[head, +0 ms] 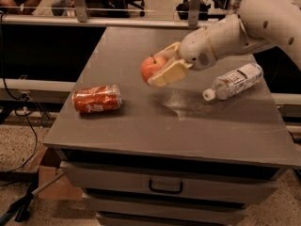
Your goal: Move apple near coke can
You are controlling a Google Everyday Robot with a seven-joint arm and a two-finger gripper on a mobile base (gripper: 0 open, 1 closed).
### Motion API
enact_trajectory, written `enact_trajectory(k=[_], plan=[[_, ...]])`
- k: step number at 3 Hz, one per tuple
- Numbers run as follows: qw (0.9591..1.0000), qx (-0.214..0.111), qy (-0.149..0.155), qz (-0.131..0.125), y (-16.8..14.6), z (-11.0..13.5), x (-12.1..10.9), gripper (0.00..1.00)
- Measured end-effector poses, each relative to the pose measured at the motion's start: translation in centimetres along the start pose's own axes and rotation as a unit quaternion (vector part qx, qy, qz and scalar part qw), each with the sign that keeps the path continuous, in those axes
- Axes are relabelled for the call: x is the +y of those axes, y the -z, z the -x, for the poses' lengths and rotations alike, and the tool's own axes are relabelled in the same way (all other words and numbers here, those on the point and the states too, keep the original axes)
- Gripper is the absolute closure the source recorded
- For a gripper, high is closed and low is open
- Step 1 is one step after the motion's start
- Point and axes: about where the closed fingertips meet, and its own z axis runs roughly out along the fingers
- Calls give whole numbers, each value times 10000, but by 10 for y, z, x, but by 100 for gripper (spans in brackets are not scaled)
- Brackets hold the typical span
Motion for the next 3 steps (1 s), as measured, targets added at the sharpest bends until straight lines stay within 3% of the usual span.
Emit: enact_trajectory(k=[2, 3], plan=[[9990, -296, 32, 326, -33, 2, 43, 100], [9987, -348, 13, 378, -46, -1, 51, 100]])
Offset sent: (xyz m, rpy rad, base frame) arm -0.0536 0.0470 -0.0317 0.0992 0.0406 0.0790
